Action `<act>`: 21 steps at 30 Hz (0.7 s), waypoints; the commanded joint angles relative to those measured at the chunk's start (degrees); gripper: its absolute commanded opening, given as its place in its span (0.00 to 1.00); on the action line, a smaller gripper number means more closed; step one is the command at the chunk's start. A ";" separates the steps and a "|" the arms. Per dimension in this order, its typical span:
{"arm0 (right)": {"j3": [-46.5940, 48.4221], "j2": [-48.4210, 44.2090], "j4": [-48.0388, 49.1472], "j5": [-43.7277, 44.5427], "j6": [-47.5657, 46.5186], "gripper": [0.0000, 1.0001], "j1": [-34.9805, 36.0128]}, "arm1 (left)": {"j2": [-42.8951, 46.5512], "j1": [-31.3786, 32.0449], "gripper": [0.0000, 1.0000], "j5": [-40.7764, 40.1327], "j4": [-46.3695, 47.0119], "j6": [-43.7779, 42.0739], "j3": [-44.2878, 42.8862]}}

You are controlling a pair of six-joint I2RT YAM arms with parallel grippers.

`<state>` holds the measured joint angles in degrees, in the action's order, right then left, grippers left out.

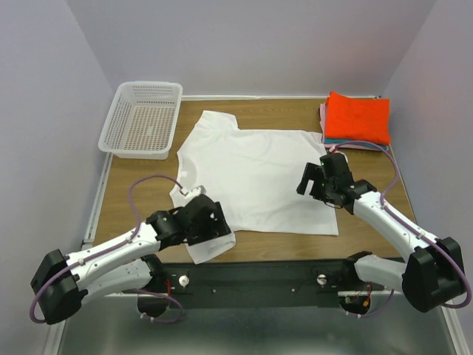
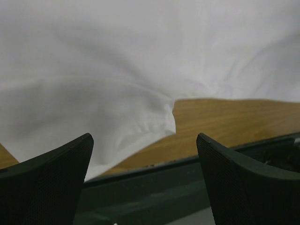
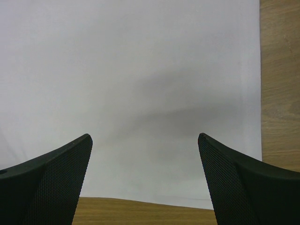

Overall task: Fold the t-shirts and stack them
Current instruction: Fold the tshirt

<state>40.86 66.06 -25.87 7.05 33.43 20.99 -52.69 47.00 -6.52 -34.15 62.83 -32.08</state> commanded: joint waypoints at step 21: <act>-1.75 0.73 -1.29 0.07 -1.88 1.00 0.10 | -9.54 14.35 0.86 -3.93 -6.01 32.52 3.42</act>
<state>39.79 67.11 -26.41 6.74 32.45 20.99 -61.73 61.63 -6.00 -39.53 90.00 -29.65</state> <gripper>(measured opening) 0.997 0.901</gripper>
